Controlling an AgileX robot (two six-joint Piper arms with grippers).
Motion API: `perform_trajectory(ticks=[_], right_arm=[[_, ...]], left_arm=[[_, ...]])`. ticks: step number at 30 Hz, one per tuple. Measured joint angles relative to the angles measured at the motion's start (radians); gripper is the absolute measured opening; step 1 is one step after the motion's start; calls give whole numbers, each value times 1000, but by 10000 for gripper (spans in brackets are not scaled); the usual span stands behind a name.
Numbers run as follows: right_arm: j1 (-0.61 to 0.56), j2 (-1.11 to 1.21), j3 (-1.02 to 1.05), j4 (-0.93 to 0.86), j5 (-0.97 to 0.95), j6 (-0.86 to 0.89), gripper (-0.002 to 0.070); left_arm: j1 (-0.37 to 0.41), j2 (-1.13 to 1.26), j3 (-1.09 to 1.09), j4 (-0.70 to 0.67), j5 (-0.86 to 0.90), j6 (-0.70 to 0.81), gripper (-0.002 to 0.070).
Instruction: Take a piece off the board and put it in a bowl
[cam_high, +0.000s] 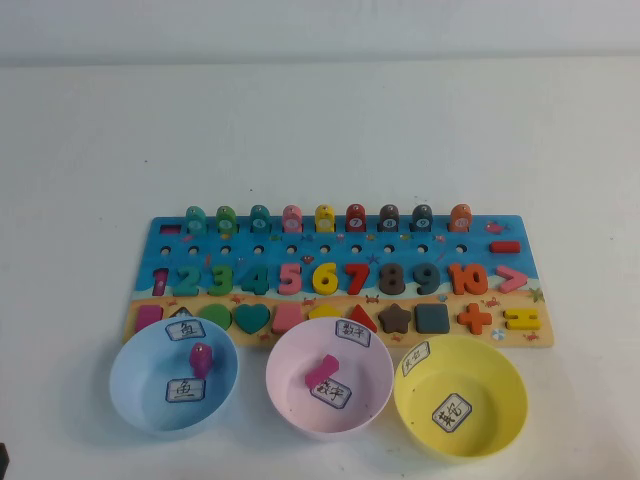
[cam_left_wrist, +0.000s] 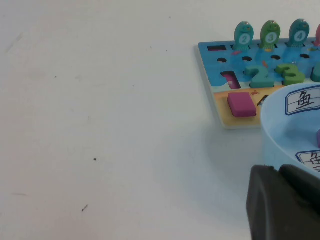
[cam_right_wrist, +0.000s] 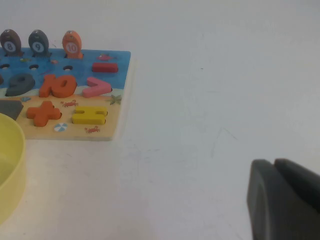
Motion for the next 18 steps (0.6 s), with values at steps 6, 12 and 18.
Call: perform_trajectory(ticks=[6,12,18], right_arm=[[0,0,0,9,0,0,-17],[0,0,0,65,0,0,-17],[0,0,0,253,0,4,-17]], left_arm=[[0,0,0,0,0,0,-3],[0,0,0,0,0,0,-3],[0,0,0,0,0,0,-3]])
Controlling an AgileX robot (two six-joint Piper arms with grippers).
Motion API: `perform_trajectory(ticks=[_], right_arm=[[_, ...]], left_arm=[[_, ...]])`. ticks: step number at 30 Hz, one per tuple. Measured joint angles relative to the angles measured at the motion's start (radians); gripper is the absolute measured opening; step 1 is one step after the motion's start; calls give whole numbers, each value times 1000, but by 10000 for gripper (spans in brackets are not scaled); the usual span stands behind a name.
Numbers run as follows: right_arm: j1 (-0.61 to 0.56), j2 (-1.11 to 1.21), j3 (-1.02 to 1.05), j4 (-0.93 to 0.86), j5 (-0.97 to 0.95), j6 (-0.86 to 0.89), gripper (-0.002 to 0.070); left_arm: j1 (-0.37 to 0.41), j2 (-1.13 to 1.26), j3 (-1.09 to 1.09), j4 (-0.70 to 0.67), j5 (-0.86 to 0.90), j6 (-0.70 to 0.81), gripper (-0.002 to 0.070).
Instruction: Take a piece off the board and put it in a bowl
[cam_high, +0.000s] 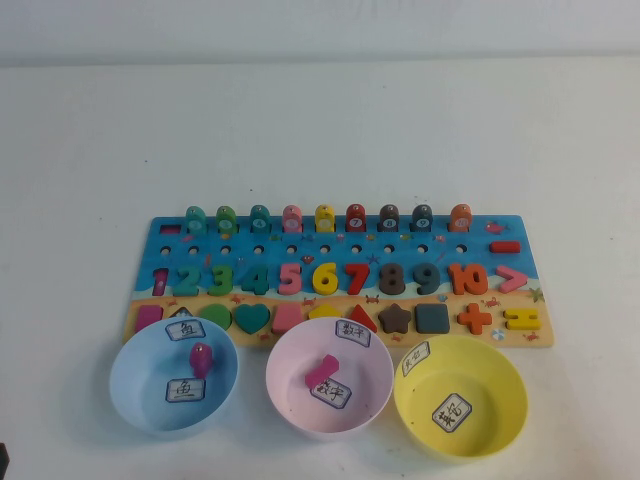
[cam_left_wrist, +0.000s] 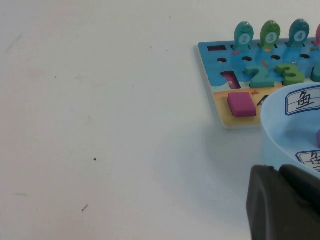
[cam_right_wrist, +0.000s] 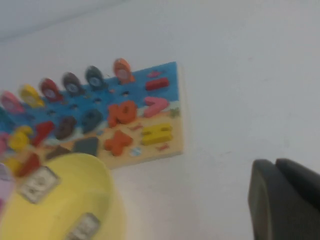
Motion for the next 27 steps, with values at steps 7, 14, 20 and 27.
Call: perform_trajectory(ticks=[7,14,20,27], right_arm=[[0,0,0,677,-9,45,-17],[0,0,0,828,-72,-3,-17],[0,0,0,866,-98,-54,-17],[0,5,-34,862,-70,-193,-17]], left_arm=[[0,0,0,0,0,0,-3],[0,0,0,0,0,0,-3],[0,0,0,0,0,0,-3],[0,0,0,0,0,0,-3]])
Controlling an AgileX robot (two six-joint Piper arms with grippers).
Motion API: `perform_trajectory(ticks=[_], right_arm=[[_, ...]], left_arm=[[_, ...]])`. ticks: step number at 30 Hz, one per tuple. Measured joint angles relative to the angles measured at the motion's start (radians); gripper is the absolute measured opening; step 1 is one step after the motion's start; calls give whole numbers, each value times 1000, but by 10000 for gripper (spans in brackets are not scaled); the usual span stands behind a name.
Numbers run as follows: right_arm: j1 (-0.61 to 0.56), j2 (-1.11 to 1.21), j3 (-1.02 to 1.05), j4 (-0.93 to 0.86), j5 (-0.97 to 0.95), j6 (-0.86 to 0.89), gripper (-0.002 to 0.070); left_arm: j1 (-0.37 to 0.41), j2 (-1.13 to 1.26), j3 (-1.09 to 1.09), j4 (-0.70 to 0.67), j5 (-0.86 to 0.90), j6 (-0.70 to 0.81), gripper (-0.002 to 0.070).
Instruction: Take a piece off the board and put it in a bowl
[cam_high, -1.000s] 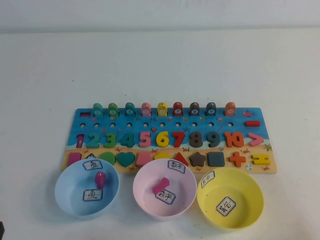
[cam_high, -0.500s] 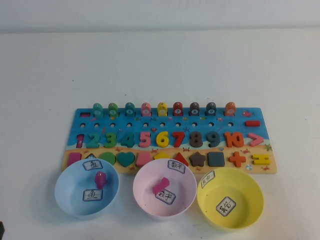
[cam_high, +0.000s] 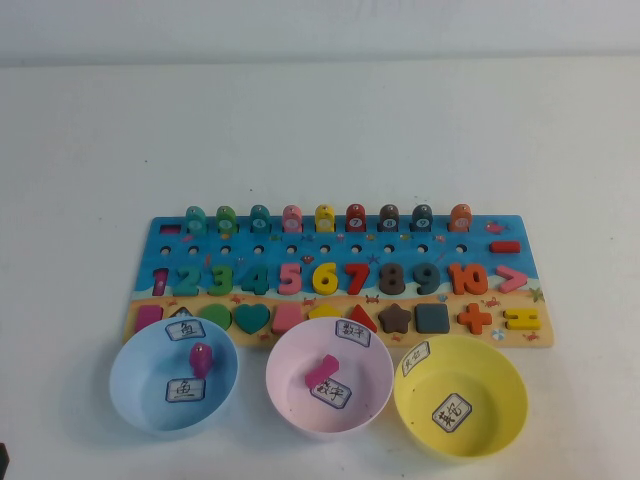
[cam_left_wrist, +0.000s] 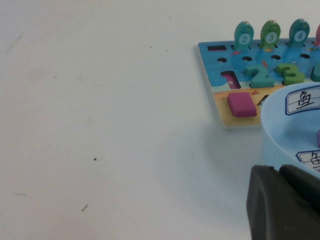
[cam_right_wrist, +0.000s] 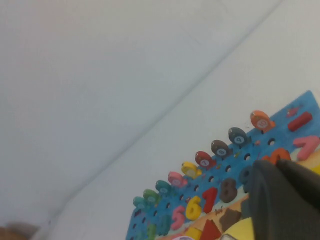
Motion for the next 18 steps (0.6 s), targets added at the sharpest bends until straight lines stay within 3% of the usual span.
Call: perform_trajectory(ticks=[4,11,18], right_arm=[[0,131,-196,-204,124,-14,-17],[0,561,-700,-703,571,-15,-17],[5,994,-1062,-870,905,-53,-17]], left_arm=[[0,0,0,0,0,0,-3],[0,0,0,0,0,0,-3],[0,0,0,0,0,0,-3]])
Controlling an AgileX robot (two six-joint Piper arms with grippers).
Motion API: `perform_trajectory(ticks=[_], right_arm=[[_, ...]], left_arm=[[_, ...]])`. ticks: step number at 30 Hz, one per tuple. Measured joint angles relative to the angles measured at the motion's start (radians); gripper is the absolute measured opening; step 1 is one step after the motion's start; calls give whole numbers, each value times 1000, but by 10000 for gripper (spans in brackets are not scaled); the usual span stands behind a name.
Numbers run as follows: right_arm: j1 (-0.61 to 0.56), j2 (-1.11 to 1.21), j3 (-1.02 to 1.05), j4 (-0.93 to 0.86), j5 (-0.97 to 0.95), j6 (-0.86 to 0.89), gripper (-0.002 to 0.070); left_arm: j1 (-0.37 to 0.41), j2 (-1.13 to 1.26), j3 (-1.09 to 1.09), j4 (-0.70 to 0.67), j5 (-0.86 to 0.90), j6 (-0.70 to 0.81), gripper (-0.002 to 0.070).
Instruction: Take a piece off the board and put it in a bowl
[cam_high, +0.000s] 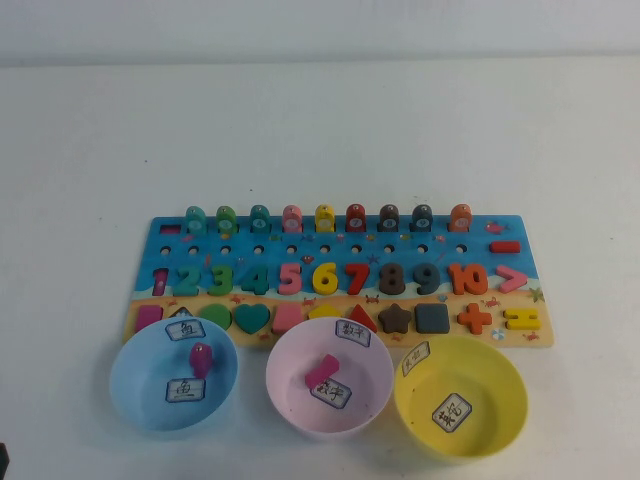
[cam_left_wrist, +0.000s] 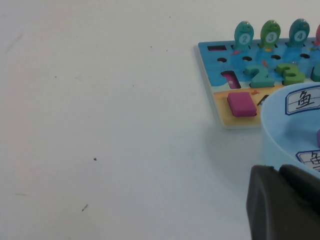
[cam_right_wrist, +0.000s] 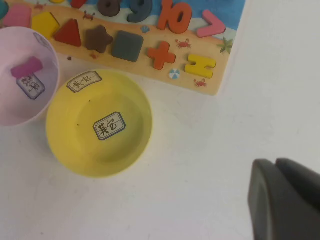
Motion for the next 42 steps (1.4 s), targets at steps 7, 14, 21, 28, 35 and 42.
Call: perform_trajectory(ticks=[7,14,21,28,35,42], right_arm=[[154,355,-268,-182,33,50,-17],[258,696,-504,-288,33,82,-17],[273,974,-804,-287,33,82,-17],[273,1101,-927,-255,33,83,15],[273,1140,-930,-218,33,90,294],[273,1208,-979,-182,33,146,372]], left_arm=[[0,0,0,0,0,0,-3],[0,0,0,0,0,0,-3],[0,0,0,0,0,0,-3],[0,0,0,0,0,0,-3],[0,0,0,0,0,0,-3],[0,0,0,0,0,0,-3]])
